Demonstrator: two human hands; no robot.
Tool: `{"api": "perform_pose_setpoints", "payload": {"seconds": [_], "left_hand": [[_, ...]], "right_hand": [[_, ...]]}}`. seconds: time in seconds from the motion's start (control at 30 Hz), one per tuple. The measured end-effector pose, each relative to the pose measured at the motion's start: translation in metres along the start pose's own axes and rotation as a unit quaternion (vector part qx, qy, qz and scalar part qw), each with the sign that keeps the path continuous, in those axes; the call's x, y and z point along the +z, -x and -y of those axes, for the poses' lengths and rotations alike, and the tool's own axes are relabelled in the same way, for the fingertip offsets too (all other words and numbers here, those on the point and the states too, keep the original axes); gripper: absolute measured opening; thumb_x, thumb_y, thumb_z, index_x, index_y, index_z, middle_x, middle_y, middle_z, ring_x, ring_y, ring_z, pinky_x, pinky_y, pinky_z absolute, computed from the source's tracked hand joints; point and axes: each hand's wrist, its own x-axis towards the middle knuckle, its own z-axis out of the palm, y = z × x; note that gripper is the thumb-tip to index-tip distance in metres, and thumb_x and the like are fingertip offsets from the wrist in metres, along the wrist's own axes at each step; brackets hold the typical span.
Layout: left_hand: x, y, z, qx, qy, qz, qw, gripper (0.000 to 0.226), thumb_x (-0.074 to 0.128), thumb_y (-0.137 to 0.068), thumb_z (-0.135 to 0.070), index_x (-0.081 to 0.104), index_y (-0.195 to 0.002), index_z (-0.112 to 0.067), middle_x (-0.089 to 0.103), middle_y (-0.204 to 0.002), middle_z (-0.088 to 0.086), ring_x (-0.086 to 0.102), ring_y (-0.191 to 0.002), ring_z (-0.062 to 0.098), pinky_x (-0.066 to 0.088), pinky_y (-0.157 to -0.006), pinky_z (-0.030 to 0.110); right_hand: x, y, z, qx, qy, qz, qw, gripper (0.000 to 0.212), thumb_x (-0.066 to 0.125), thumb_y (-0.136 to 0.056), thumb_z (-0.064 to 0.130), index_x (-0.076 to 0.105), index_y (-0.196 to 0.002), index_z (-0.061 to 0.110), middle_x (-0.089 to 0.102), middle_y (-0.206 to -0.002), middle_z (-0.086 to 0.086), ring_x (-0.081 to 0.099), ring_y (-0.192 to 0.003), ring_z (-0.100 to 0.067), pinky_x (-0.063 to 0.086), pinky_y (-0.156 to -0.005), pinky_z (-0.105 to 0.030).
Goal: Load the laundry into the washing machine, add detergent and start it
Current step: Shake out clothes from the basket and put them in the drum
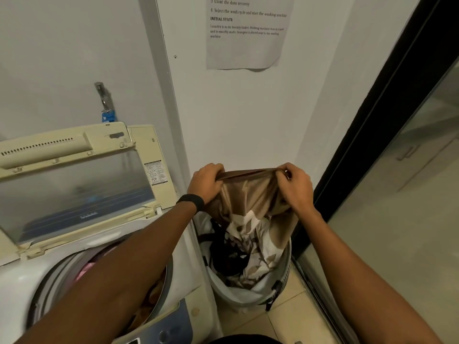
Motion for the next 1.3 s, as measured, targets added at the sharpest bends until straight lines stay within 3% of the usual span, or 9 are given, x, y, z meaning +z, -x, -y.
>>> {"api": "perform_pose_setpoints", "payload": {"seconds": [0.17,0.33,0.5,0.6,0.77,0.93,1.07,1.2,1.3], "left_hand": [[-0.005,-0.009,-0.031,0.07,0.056,0.051,0.995,0.02,0.06,-0.098,-0.015,0.076,-0.109,-0.02,0.078,-0.104,0.001,0.068,-0.094,0.019,0.051,-0.088,0.03],[-0.004,-0.013,-0.034,0.087,0.022,0.042,0.995,0.013,0.061,-0.099,-0.023,0.071,-0.107,-0.02,0.076,-0.1,0.003,0.068,-0.093,0.025,0.051,-0.085,0.033],[-0.012,-0.004,-0.004,0.011,0.122,-0.008,0.992,0.024,0.059,-0.093,-0.005,0.074,-0.1,-0.022,0.076,-0.088,-0.002,0.068,-0.068,0.008,0.054,-0.067,0.026],[-0.016,-0.004,0.003,-0.013,0.22,-0.022,0.975,0.033,0.058,-0.092,0.003,0.077,-0.103,-0.021,0.077,-0.097,-0.001,0.073,-0.085,0.012,0.062,-0.069,0.03],[-0.023,-0.011,0.012,-0.063,0.315,-0.08,0.943,0.012,0.064,-0.102,-0.014,0.076,-0.103,-0.015,0.075,-0.101,0.0,0.071,-0.1,0.017,0.057,-0.095,0.034],[-0.017,-0.014,-0.015,-0.139,0.429,-0.081,0.889,0.023,0.045,-0.107,-0.025,0.053,-0.086,-0.023,0.055,-0.083,-0.001,0.052,-0.078,0.017,0.044,-0.079,0.042],[-0.01,-0.012,-0.045,-0.141,0.479,-0.059,0.865,0.026,0.032,-0.111,-0.041,0.043,-0.096,-0.023,0.071,-0.089,0.016,0.068,-0.076,0.035,0.059,-0.082,0.046],[-0.004,-0.012,-0.061,-0.113,0.48,-0.062,0.868,0.032,0.027,-0.113,-0.039,0.041,-0.097,-0.015,0.046,-0.068,0.0,0.039,-0.055,0.012,0.04,-0.053,0.026],[-0.001,-0.012,-0.057,-0.081,0.424,-0.045,0.901,0.044,0.035,-0.11,-0.049,0.057,-0.1,-0.011,0.054,-0.077,-0.008,0.05,-0.069,0.012,0.041,-0.064,0.017]], "right_hand": [[0.026,0.014,0.012,-0.079,0.091,0.141,0.983,0.067,0.073,-0.082,0.035,0.041,-0.142,0.039,0.049,-0.13,0.0,0.049,-0.117,-0.019,0.048,-0.088,-0.036],[0.028,0.005,0.023,-0.088,0.0,0.081,0.993,0.015,0.055,-0.103,0.029,0.068,-0.109,0.026,0.071,-0.094,0.012,0.064,-0.087,-0.009,0.054,-0.086,-0.035],[-0.002,-0.007,0.004,-0.069,-0.037,0.01,0.997,0.02,0.05,-0.106,0.037,0.066,-0.098,0.029,0.067,-0.086,0.016,0.061,-0.081,0.001,0.041,-0.069,-0.016],[-0.008,-0.01,-0.005,-0.032,-0.079,0.001,0.996,0.023,0.048,-0.108,0.037,0.064,-0.095,0.026,0.065,-0.083,0.014,0.06,-0.079,0.0,0.04,-0.068,-0.018],[-0.013,-0.009,-0.008,0.058,-0.157,-0.033,0.985,0.035,0.043,-0.109,0.041,0.064,-0.091,0.019,0.063,-0.084,0.008,0.057,-0.078,-0.005,0.042,-0.07,-0.025],[0.001,-0.004,0.005,0.051,-0.197,0.001,0.979,0.041,0.051,-0.105,0.048,0.065,-0.088,0.013,0.067,-0.085,-0.005,0.062,-0.079,-0.013,0.053,-0.077,-0.037],[0.01,0.002,0.018,0.021,-0.242,0.044,0.969,0.03,0.065,-0.098,0.044,0.074,-0.091,0.016,0.075,-0.09,0.001,0.071,-0.09,-0.017,0.058,-0.086,-0.037],[0.013,0.002,0.026,-0.005,-0.262,0.035,0.965,0.03,0.061,-0.103,0.035,0.071,-0.089,0.01,0.073,-0.085,-0.002,0.068,-0.084,-0.014,0.054,-0.082,-0.035],[0.014,0.002,0.03,-0.022,-0.251,0.032,0.967,0.033,0.056,-0.105,0.036,0.066,-0.084,0.012,0.064,-0.075,0.004,0.059,-0.075,-0.008,0.047,-0.075,-0.029]]}}
